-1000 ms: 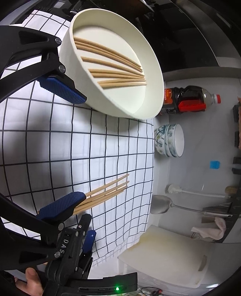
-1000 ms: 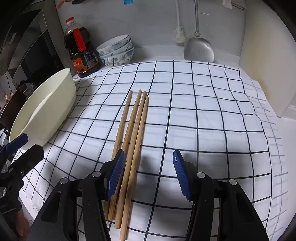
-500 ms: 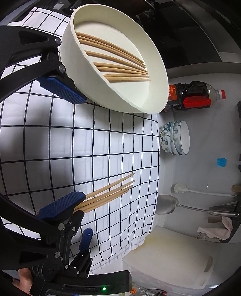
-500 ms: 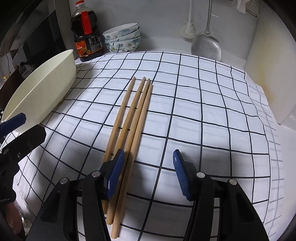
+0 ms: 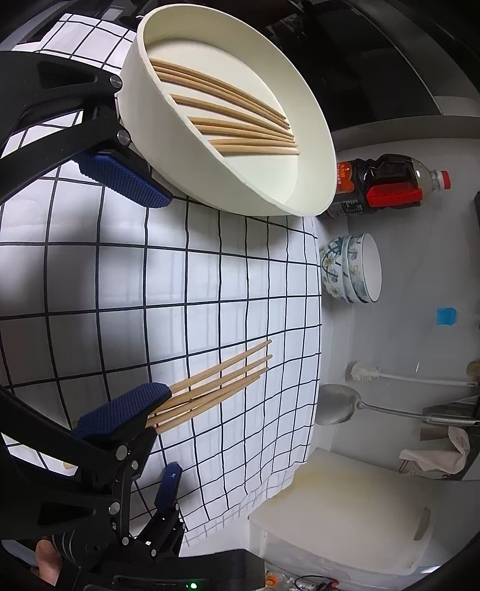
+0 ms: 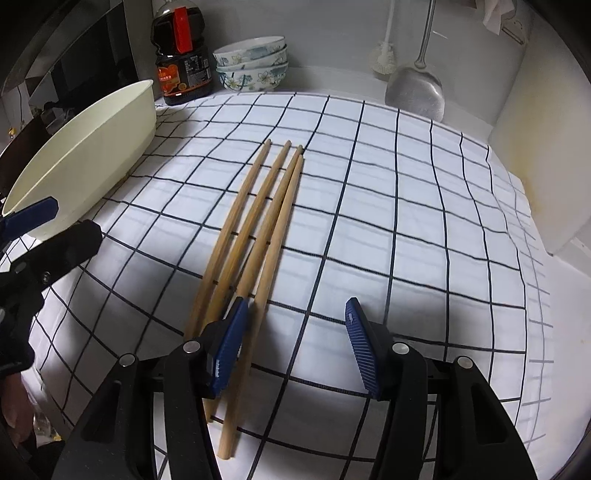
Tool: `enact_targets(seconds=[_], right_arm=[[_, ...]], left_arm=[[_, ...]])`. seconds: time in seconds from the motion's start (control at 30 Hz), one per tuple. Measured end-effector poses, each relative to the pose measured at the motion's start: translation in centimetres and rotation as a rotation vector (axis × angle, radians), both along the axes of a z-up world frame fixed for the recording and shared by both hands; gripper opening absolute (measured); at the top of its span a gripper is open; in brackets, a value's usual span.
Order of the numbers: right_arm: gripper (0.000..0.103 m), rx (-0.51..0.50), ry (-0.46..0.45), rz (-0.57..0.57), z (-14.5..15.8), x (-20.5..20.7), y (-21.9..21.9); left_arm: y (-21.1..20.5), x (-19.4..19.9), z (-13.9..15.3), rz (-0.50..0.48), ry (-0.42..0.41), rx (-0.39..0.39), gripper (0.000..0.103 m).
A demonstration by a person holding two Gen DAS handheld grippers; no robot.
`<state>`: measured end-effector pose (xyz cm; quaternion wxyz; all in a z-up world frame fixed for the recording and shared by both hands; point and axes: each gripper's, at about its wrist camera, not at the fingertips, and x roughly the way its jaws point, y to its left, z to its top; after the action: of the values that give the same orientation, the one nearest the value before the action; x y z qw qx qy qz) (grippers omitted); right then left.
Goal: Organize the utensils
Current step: 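Lower the left tool onto one chopstick while the right tool lowers onto another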
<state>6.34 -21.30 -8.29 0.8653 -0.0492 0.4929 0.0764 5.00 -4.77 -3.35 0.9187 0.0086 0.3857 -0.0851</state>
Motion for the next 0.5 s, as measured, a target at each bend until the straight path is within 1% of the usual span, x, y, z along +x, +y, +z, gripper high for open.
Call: enact_targets(seconds=[0.17,0.37,0.5], right_arm=[[0.052,-0.006,-0.023,0.002,-0.1,0.0,0.5],[0.052,0.015,-0.029,-0.049,-0.1,0.5,-1.1],[0.052,0.016,-0.032,-0.058,-0.2,0.5,-1.4]], left_arm=[[-0.4,0.2,-0.4,-0.002,0.014,0.001,0.094],[-1.6,0.4,-0.8,-0.016,0.016,0.014,0.094],[-2.2,0.7,-1.0,-0.02,0.02,0.021,0.094]])
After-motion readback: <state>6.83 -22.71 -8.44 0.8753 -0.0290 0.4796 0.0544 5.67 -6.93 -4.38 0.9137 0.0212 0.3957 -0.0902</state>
